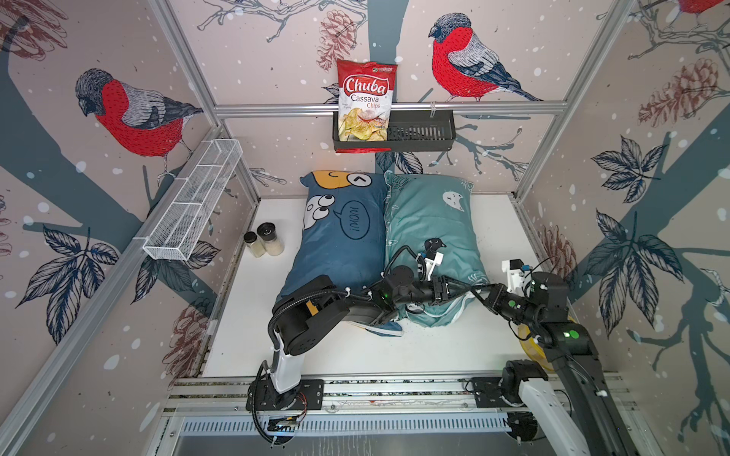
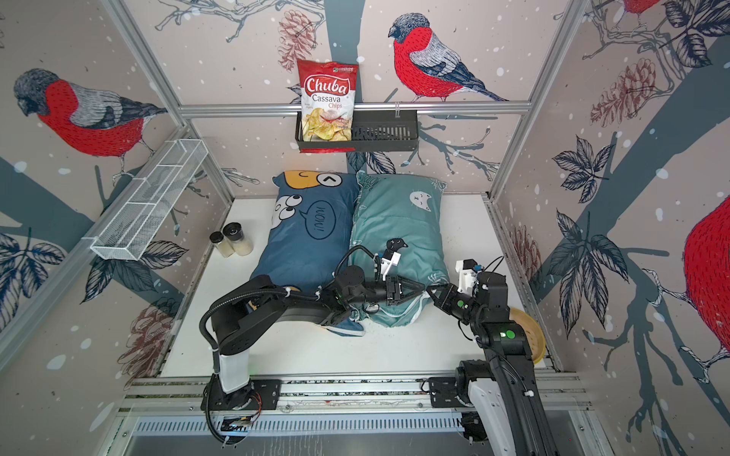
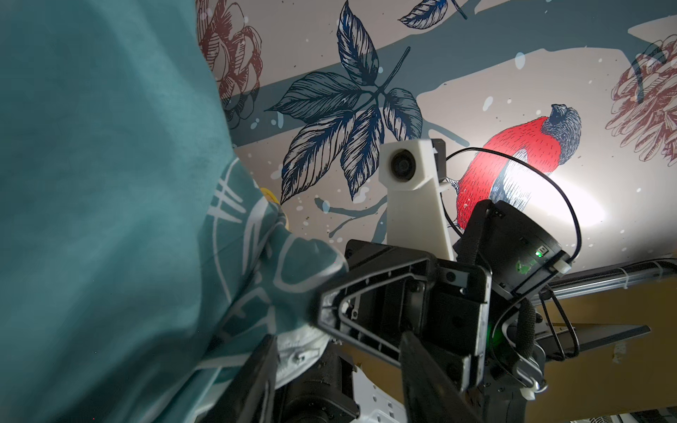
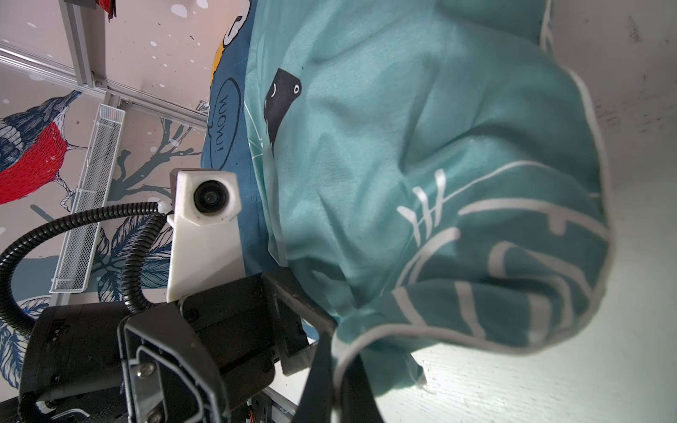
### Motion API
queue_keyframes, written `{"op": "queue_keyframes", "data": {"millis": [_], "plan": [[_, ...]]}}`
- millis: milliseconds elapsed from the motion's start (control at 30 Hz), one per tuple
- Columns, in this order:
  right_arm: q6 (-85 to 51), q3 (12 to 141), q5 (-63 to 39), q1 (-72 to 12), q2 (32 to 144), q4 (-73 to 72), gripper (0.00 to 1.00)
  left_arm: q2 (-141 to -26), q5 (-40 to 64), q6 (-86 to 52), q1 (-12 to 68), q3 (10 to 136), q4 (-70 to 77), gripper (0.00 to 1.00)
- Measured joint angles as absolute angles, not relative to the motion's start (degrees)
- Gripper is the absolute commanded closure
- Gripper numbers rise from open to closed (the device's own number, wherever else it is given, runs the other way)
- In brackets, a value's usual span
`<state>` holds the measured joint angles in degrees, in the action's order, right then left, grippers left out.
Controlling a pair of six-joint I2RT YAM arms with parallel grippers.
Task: Zip up pillowcases
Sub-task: Zip the zipper on the pillowcase.
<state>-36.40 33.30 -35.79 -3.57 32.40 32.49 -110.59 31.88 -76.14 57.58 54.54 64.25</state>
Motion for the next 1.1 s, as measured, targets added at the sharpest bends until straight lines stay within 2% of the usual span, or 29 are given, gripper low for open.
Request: {"op": "queue_keyframes", "data": {"millis": [400, 633, 1100], "plan": [[-37.9, 31.2, -35.7, -5.1, 32.1, 29.7, 1.0, -111.9, 32.0, -77.7, 58.1, 54.6, 64.6, 0.57], [-40.4, 29.8, -34.7, -7.9, 31.9, 26.9, 1.0, -111.9, 31.9, -78.0, 58.2, 54.5, 64.9, 0.58], [-40.2, 30.4, -32.0, -7.4, 30.6, 28.0, 1.0, -111.9, 31.9, -78.7, 58.2, 52.3, 67.4, 0.68]]}}
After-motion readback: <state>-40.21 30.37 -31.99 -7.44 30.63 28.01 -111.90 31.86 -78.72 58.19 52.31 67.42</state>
